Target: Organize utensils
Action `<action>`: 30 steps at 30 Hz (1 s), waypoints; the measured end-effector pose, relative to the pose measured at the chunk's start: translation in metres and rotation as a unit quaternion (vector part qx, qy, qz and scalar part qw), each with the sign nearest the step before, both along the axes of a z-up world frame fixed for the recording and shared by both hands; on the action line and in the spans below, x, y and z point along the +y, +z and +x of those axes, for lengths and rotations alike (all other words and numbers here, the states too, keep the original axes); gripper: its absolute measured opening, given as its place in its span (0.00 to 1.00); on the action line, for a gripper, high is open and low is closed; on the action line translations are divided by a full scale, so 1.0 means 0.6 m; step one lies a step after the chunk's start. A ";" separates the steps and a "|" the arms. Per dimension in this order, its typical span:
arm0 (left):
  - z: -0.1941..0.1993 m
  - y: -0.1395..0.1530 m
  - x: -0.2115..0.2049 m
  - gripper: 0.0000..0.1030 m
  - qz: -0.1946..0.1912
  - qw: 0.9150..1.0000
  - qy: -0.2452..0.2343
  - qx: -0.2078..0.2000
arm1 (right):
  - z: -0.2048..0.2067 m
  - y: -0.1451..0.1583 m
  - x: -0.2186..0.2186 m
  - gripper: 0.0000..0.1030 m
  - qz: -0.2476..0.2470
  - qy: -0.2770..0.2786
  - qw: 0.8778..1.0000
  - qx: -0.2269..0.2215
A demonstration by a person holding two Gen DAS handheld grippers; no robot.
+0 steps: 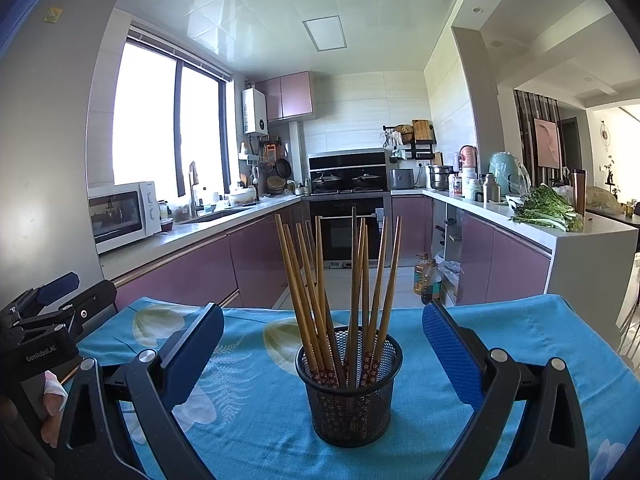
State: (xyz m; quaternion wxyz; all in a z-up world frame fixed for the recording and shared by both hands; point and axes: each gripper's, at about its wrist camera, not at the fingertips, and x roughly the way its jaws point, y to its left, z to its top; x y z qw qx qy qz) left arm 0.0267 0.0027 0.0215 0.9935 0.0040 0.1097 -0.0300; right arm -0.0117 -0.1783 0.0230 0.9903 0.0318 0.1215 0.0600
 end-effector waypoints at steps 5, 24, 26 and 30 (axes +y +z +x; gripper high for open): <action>0.001 -0.002 -0.001 0.94 0.000 1.000 0.003 -0.001 | 0.001 -0.001 0.001 0.93 0.002 -0.002 1.000 -0.001; -0.001 -0.008 -0.006 0.94 0.004 1.000 0.006 -0.002 | 0.000 -0.006 -0.001 0.93 0.008 -0.009 1.000 -0.006; -0.003 -0.007 -0.006 0.94 0.003 1.000 0.006 -0.003 | 0.000 -0.006 -0.001 0.93 0.008 -0.010 1.000 -0.007; -0.002 -0.007 -0.006 0.94 0.005 1.000 0.007 -0.005 | 0.001 -0.008 -0.001 0.93 0.009 -0.011 1.000 -0.009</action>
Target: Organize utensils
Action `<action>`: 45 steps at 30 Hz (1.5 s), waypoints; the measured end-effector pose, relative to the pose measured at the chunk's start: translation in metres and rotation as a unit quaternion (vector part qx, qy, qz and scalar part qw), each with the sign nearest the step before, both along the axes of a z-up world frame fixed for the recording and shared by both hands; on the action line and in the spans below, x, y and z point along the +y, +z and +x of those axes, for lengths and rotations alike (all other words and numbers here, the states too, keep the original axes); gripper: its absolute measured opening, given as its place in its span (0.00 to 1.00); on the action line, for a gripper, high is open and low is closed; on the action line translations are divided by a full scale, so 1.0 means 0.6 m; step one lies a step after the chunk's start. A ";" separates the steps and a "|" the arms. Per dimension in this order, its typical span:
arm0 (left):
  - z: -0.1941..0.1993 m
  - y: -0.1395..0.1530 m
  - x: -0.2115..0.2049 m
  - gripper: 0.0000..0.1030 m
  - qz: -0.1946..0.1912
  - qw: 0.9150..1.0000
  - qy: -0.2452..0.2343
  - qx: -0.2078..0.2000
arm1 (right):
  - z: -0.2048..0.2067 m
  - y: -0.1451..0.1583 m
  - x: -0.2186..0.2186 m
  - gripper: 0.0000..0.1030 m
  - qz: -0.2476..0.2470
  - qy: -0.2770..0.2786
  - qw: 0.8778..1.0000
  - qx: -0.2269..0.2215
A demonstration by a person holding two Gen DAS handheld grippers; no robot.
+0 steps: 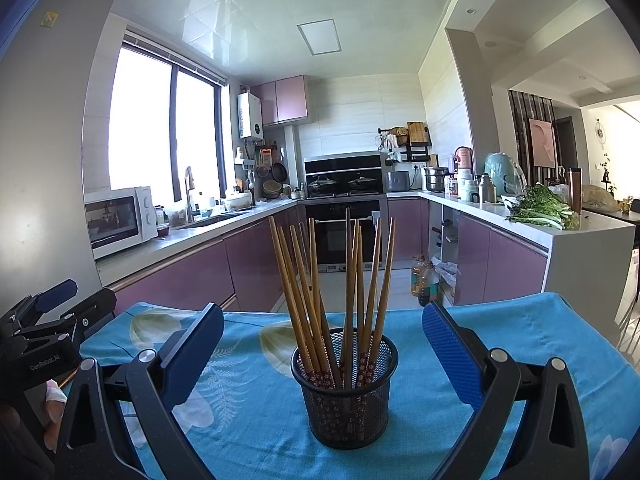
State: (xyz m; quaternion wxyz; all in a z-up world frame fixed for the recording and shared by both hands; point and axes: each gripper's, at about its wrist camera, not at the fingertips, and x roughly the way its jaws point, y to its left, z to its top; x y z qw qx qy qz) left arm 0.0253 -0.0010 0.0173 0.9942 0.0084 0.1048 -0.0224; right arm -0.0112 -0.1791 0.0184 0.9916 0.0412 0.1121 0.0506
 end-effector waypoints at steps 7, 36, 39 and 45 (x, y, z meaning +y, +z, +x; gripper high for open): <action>0.000 0.000 0.000 0.94 0.000 1.000 0.000 0.001 | 0.002 -0.003 0.000 0.93 0.001 0.000 1.000 0.002; 0.001 -0.002 -0.003 0.94 0.004 1.000 0.002 0.004 | 0.000 -0.005 -0.001 0.93 0.001 -0.001 1.000 0.002; 0.001 -0.002 -0.003 0.94 0.004 1.000 0.003 0.004 | -0.001 -0.006 -0.002 0.93 0.001 -0.002 1.000 0.002; 0.001 -0.002 -0.003 0.94 0.004 1.000 0.003 0.003 | 0.000 -0.006 -0.004 0.93 0.002 -0.003 1.000 0.001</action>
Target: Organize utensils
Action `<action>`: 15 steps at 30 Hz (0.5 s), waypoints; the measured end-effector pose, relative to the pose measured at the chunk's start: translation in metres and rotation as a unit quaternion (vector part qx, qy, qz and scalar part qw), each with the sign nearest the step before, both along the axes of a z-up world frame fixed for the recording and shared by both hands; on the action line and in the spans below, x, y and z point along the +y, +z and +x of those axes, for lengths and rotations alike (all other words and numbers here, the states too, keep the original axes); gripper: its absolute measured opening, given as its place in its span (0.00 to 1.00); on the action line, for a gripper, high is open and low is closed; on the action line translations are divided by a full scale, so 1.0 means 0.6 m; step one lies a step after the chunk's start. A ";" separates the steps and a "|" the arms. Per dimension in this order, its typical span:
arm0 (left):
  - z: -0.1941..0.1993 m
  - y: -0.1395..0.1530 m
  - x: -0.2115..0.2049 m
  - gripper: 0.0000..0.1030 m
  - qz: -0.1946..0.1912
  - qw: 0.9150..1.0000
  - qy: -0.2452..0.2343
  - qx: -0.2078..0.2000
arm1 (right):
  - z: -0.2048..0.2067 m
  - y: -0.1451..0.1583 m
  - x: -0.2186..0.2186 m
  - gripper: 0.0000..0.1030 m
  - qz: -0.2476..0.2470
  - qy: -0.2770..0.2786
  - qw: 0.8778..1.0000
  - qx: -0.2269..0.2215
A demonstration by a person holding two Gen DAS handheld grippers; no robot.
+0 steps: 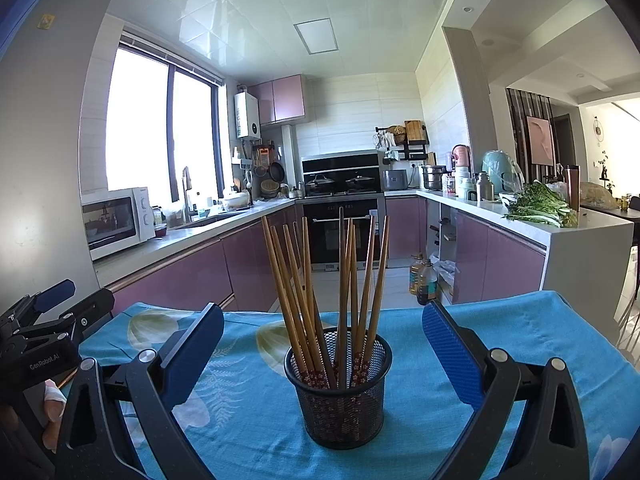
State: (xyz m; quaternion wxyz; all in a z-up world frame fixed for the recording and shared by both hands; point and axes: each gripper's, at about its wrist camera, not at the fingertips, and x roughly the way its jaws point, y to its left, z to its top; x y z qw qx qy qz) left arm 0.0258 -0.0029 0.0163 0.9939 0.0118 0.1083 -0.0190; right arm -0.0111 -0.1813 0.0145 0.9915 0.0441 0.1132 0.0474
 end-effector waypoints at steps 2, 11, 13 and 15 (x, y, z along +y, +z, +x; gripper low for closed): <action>0.000 0.000 0.000 0.94 0.001 1.000 0.000 0.000 | 0.000 0.000 0.000 0.93 -0.001 0.000 1.000 0.000; 0.000 0.000 0.000 0.94 0.001 1.000 0.000 0.000 | 0.001 0.002 0.000 0.93 -0.001 -0.002 1.000 0.000; 0.000 0.001 0.000 0.94 0.001 1.000 0.001 -0.001 | 0.001 0.003 0.001 0.93 -0.001 -0.002 1.000 0.001; 0.001 0.002 0.000 0.94 0.002 1.000 0.002 -0.001 | 0.000 0.003 0.002 0.93 0.000 -0.002 1.000 0.001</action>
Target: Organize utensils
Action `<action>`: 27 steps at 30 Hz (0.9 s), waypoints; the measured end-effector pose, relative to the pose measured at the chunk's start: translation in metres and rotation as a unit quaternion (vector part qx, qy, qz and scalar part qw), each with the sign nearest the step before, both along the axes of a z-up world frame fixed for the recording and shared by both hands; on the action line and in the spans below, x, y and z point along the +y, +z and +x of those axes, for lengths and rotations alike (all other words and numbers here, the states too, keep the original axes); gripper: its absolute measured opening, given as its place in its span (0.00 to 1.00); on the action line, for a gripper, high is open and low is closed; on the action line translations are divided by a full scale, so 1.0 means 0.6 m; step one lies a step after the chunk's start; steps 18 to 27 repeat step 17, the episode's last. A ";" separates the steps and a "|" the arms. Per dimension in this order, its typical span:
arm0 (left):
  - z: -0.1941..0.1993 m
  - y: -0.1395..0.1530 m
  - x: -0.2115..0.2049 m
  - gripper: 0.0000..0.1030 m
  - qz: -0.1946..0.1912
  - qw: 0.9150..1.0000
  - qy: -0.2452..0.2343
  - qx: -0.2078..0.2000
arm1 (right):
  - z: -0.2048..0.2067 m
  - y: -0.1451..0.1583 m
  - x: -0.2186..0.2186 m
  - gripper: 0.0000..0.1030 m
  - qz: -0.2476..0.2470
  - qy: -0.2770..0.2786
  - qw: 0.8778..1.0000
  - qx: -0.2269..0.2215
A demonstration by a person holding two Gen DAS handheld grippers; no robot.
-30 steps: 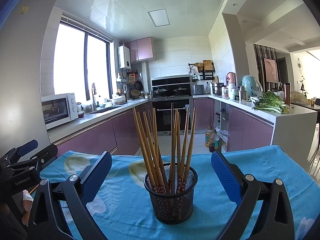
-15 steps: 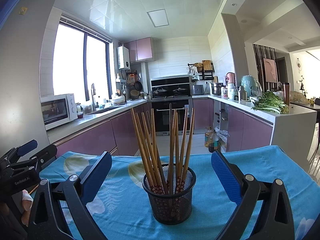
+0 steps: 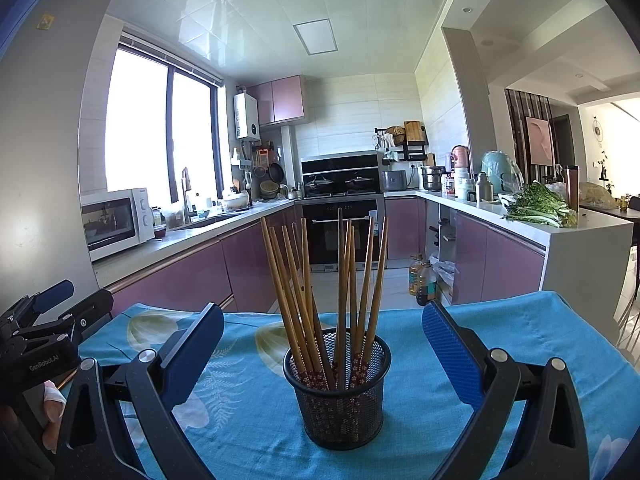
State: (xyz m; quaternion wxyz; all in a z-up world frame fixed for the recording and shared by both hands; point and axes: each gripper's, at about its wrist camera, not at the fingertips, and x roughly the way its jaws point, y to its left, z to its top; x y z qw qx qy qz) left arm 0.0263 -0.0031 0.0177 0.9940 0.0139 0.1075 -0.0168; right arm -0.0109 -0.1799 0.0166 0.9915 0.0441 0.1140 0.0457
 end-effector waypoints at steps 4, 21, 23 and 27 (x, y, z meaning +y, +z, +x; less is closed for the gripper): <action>0.000 0.000 -0.001 0.94 0.008 1.000 0.008 -0.005 | 0.001 0.002 0.000 0.93 0.000 0.000 1.000 0.000; 0.050 -0.031 0.021 0.94 0.005 0.997 -0.002 0.080 | 0.045 -0.041 -0.092 0.93 -0.033 -0.057 0.993 0.092; 0.050 -0.031 0.021 0.94 0.005 0.997 -0.002 0.080 | 0.045 -0.041 -0.092 0.93 -0.033 -0.057 0.993 0.092; 0.050 -0.031 0.021 0.94 0.005 0.997 -0.002 0.080 | 0.045 -0.041 -0.092 0.93 -0.033 -0.057 0.993 0.092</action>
